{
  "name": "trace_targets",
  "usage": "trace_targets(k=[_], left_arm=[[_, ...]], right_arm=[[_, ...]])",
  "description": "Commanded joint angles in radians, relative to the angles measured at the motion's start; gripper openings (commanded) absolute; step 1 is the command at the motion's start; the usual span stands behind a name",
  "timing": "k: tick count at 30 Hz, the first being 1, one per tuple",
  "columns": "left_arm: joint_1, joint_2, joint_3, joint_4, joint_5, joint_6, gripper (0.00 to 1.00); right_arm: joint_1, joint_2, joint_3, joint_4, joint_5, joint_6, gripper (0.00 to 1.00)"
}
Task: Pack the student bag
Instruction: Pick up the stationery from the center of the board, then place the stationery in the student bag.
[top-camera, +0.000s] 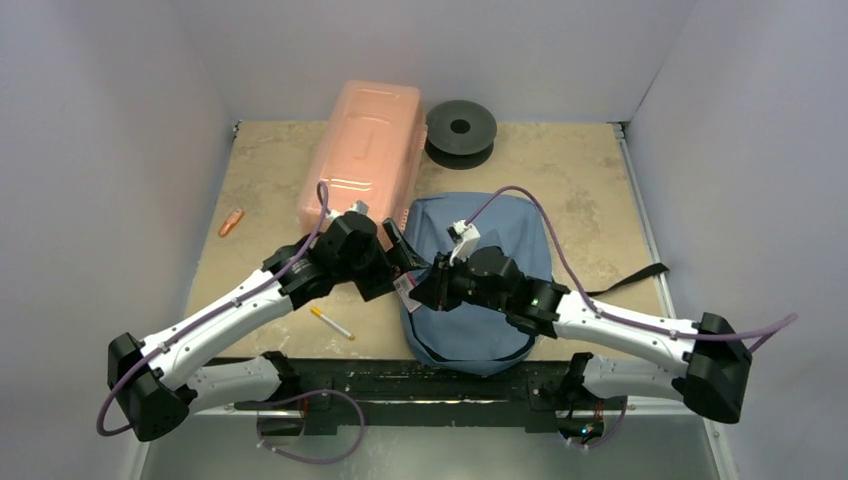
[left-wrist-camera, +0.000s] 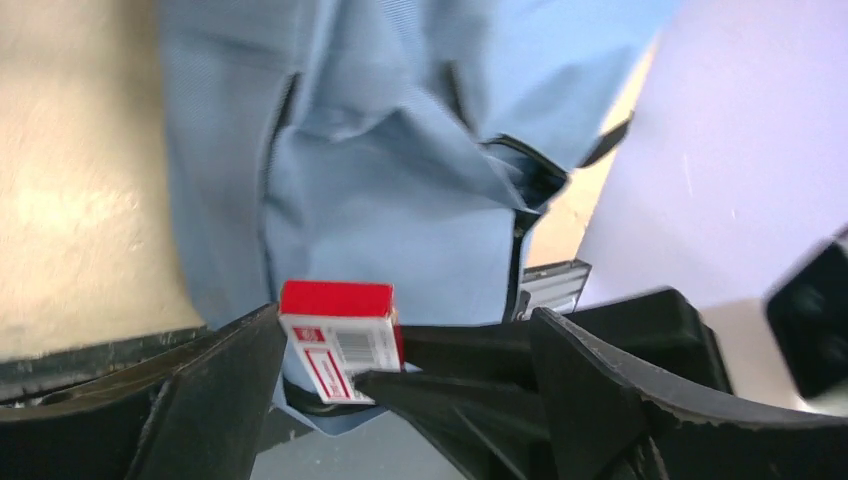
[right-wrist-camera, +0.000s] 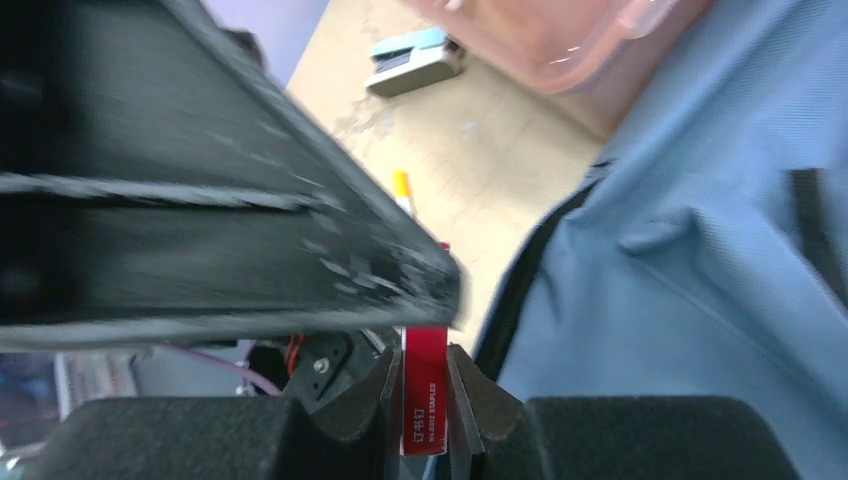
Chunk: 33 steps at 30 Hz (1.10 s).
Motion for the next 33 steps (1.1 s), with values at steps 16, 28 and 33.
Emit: trace_targets(k=[16,28,33], left_arm=[[-0.125,0.573,0.533,0.283,0.158,1.377,0.63],[-0.169,0.771,0.579,0.204,-0.002,1.529,0.78],[-0.196,0.808,0.55,0.232,-0.058,1.501,0.82]], right_arm=[[-0.339,-0.42,0.137,-0.913,0.549,0.169,0.0],[-0.361,-0.518,0.071,-0.798,0.419,0.131,0.0],[-0.361,-0.502,0.045,-0.771,0.388,0.135,0.0]])
